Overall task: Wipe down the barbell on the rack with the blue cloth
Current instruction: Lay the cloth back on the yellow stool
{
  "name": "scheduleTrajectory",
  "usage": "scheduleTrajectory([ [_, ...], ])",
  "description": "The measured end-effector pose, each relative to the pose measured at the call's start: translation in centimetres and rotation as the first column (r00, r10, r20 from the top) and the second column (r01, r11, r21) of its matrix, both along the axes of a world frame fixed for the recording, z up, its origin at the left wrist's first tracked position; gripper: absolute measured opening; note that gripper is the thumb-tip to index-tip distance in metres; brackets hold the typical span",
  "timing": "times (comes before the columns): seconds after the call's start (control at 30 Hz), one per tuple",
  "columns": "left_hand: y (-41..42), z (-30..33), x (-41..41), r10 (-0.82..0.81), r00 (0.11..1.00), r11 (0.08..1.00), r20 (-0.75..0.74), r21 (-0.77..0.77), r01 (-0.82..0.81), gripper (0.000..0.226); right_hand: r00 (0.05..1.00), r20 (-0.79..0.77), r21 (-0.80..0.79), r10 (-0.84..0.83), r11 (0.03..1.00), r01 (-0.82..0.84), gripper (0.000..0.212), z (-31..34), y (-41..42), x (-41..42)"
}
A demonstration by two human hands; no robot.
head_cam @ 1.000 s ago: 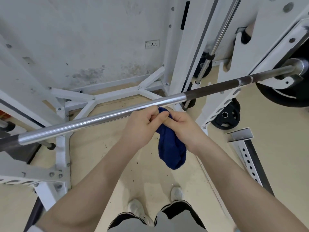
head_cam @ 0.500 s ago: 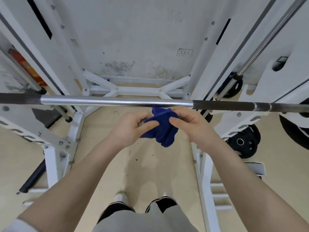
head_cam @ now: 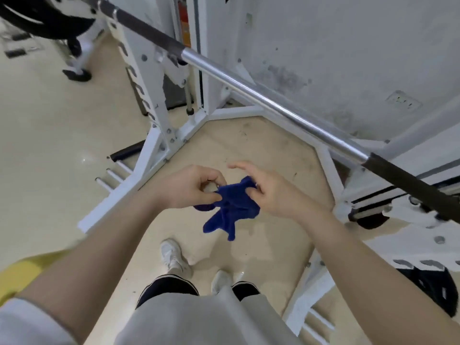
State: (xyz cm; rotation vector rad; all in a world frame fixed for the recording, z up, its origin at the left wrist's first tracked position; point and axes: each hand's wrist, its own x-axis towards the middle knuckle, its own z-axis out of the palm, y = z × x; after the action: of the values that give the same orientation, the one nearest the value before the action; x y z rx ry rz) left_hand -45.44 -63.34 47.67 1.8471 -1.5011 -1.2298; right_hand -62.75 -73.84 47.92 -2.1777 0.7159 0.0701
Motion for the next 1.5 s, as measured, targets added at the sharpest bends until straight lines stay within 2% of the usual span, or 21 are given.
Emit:
scheduleTrajectory([
  [0.07, 2.3, -0.7, 1.1, 0.14, 0.99, 0.99, 0.012, -0.013, -0.14, 0.014, 0.977, -0.025, 0.021, 0.21, 0.978, -0.209, 0.04, -0.9, 0.5, 2.5],
  [0.17, 5.6, -1.8, 2.7, 0.348, 0.937, 0.937, 0.022, -0.052, -0.347, 0.012, 0.948, -0.053, -0.027, 0.314, 0.948, -0.316, 0.032, -1.7, 1.2, 6.2],
  [0.27, 9.3, -3.7, 4.7, 0.508, 0.86, 0.861, 0.046, -0.005, -0.509, 0.008, 0.909, -0.138, -0.205, 0.393, 0.887, -0.414, 0.026, -2.9, 2.6, 9.2],
  [0.37, 12.4, -5.5, 6.1, 0.638, 0.769, 0.77, 0.048, -0.019, -0.638, 0.015, 0.874, -0.266, -0.449, 0.406, 0.751, -0.485, 0.021, -4.3, 5.3, 12.1],
  [0.4, 13.4, -5.9, 6.4, 0.666, 0.742, 0.745, 0.071, -0.025, -0.666, 0.016, 0.88, -0.227, -0.567, 0.418, 0.677, -0.468, 0.019, -4.8, 6.2, 12.9],
  [0.47, 15.6, -7.0, 7.2, 0.719, 0.687, 0.693, 0.105, -0.041, -0.719, 0.018, 0.84, -0.003, -0.783, 0.543, 0.521, -0.34, 0.017, -5.9, 7.8, 14.8],
  [0.53, 18.3, -8.0, 8.3, 0.764, 0.642, 0.645, 0.074, -0.053, -0.762, 0.018, 0.664, 0.156, -0.849, 0.731, 0.443, -0.289, 0.019, -7.4, 9.3, 16.9],
  [0.57, 19.7, -8.4, 8.9, 0.78, 0.625, 0.626, 0.042, -0.057, -0.778, 0.016, 0.609, 0.137, -0.841, 0.781, 0.417, -0.346, 0.023, -8.1, 10.1, 18.0],
  [0.63, 22.8, -9.2, 10.3, 0.8, 0.6, 0.599, -0.006, -0.063, -0.798, 0.009, 0.61, -0.05, -0.772, 0.791, 0.357, -0.526, 0.026, -8.5, 12.8, 20.5],
  [0.7, 25.8, -9.6, 11.8, 0.801, 0.598, 0.596, -0.002, -0.079, -0.799, 0.006, 0.652, -0.354, -0.612, 0.67, 0.361, -0.704, 0.017, -8.6, 16.0, 23.6],
  [0.77, 28.7, -10.0, 13.6, 0.796, 0.605, 0.604, 0.034, -0.116, -0.788, 0.015, 0.708, -0.49, -0.455, 0.508, 0.544, -0.705, 0.016, -8.8, 19.5, 27.1],
  [0.8, 30.2, -10.2, 14.6, 0.795, 0.603, 0.605, 0.061, -0.147, -0.783, 0.02, 0.739, -0.506, -0.397, 0.445, 0.64, -0.658, 0.017, -9.1, 21.3, 28.8],
  [0.87, 33.4, -10.7, 17.0, 0.793, 0.601, 0.608, 0.105, -0.212, -0.765, 0.029, 0.86, -0.384, -0.255, 0.337, 0.856, -0.449, 0.019, -10.2, 25.3, 32.1],
  [0.9, 35.0, -11.1, 18.2, 0.788, 0.601, 0.614, 0.13, -0.232, -0.755, 0.032, 0.919, -0.298, -0.122, 0.26, 0.944, -0.307, 0.022, -10.9, 27.3, 33.6],
  [0.93, 36.6, -11.8, 19.3, 0.79, 0.592, 0.612, 0.158, -0.232, -0.756, 0.032, 0.954, -0.237, 0.037, 0.183, 0.983, -0.179, 0.025, -11.3, 29.4, 35.0],
  [1.0, 39.9, -13.0, 21.2, 0.819, 0.529, 0.568, 0.221, -0.188, -0.801, 0.033, 0.975, -0.179, 0.281, 0.129, 0.957, -0.075, 0.024, -11.6, 33.3, 37.6],
  [1.1, 44.8, -14.3, 23.2, 0.869, 0.416, 0.46, 0.266, -0.13, -0.878, 0.042, 0.947, -0.175, 0.378, 0.268, 0.907, -0.187, 0.018, -11.6, 38.3, 40.4],
  [1.2, 48.8, -15.1, 24.0, 0.872, 0.443, 0.473, 0.207, -0.123, -0.873, 0.05, 0.921, -0.181, 0.443, 0.344, 0.865, -0.236, 0.018, -11.7, 42.6, 42.4],
  [1.3, 51.1, -16.5, 24.3, 0.863, 0.491, 0.502, 0.117, -0.107, -0.858, 0.058, 0.915, -0.199, 0.572, 0.35, 0.8, -0.182, 0.025, -12.1, 46.1, 44.0],
  [1.4, 52.4, -18.6, 25.0, 0.876, 0.427, 0.459, 0.225, -0.114, -0.881, 0.061, 0.893, -0.253, 0.62, 0.372, 0.771, -0.145, 0.026, -13.8, 48.5, 45.5],
  [1.5, 54.0, -21.1, 25.9, 0.86, 0.385, 0.453, 0.335, -0.153, -0.878, 0.052, 0.901, -0.288, 0.65, 0.323, 0.757, -0.063, 0.022, -16.0, 49.5, 47.0],
])
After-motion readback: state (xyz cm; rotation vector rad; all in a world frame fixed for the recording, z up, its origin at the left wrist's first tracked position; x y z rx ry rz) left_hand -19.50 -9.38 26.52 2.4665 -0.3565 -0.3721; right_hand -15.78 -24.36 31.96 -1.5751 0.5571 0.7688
